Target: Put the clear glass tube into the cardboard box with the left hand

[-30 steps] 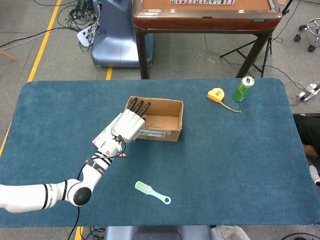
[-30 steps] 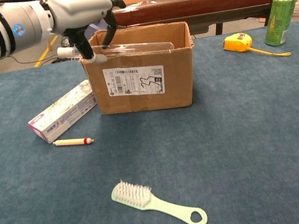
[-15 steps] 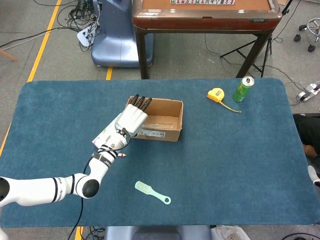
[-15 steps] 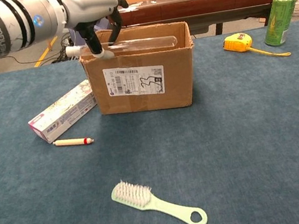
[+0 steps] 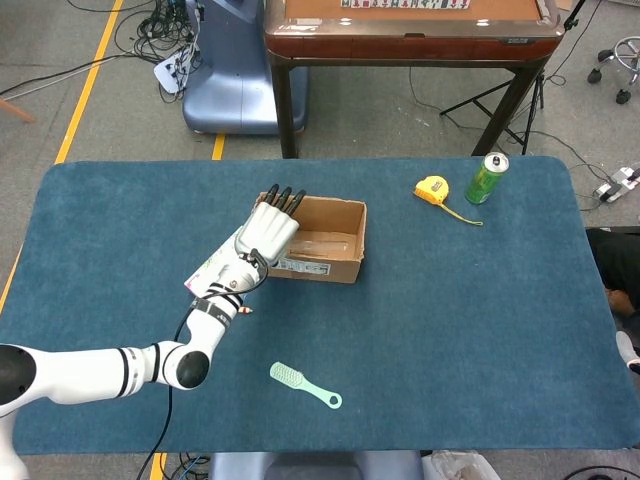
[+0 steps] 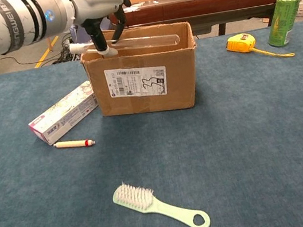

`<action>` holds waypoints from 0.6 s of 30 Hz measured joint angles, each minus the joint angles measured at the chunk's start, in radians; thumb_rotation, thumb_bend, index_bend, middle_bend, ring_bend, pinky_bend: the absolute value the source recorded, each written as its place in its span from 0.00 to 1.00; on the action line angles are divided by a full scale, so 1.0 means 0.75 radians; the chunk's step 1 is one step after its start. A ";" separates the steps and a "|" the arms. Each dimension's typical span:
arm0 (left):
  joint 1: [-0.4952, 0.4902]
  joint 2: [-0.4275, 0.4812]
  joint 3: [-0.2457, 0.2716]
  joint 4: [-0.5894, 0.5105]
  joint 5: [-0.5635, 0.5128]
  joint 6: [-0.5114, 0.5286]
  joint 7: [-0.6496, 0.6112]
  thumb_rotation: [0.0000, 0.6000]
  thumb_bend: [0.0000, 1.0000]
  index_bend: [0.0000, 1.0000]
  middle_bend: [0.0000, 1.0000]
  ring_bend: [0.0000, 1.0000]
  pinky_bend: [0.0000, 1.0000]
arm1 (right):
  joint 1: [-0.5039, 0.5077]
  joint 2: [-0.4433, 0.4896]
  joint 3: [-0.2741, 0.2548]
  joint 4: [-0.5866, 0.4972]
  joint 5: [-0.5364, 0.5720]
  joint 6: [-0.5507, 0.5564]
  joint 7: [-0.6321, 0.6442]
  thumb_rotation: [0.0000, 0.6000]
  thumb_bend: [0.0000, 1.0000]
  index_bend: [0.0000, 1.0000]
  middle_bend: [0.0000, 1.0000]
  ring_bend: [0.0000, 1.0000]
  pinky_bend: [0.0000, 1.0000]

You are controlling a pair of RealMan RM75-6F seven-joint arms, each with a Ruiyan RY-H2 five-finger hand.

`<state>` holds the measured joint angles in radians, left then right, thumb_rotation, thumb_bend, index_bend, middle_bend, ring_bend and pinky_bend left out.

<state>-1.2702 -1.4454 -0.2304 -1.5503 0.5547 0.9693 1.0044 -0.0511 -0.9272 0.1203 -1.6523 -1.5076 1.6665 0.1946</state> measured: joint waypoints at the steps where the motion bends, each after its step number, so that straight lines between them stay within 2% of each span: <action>1: -0.005 -0.001 0.002 0.000 -0.003 0.004 0.002 1.00 0.28 0.58 0.00 0.00 0.06 | 0.000 0.000 0.000 0.000 0.000 0.000 0.000 1.00 0.36 0.56 0.49 0.42 0.51; 11: -0.045 -0.013 0.023 -0.012 -0.032 0.055 0.040 1.00 0.28 0.37 0.00 0.00 0.08 | 0.001 0.002 0.000 -0.006 -0.001 0.000 0.000 1.00 0.36 0.56 0.49 0.42 0.51; 18: -0.059 -0.016 0.038 -0.019 -0.051 0.079 0.056 1.00 0.28 0.31 0.00 0.00 0.09 | 0.001 0.005 -0.002 -0.007 -0.004 0.000 0.001 1.00 0.36 0.56 0.49 0.42 0.51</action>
<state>-1.3148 -1.4573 -0.2016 -1.5642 0.5163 1.0285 1.0463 -0.0504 -0.9237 0.1190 -1.6575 -1.5103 1.6665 0.1952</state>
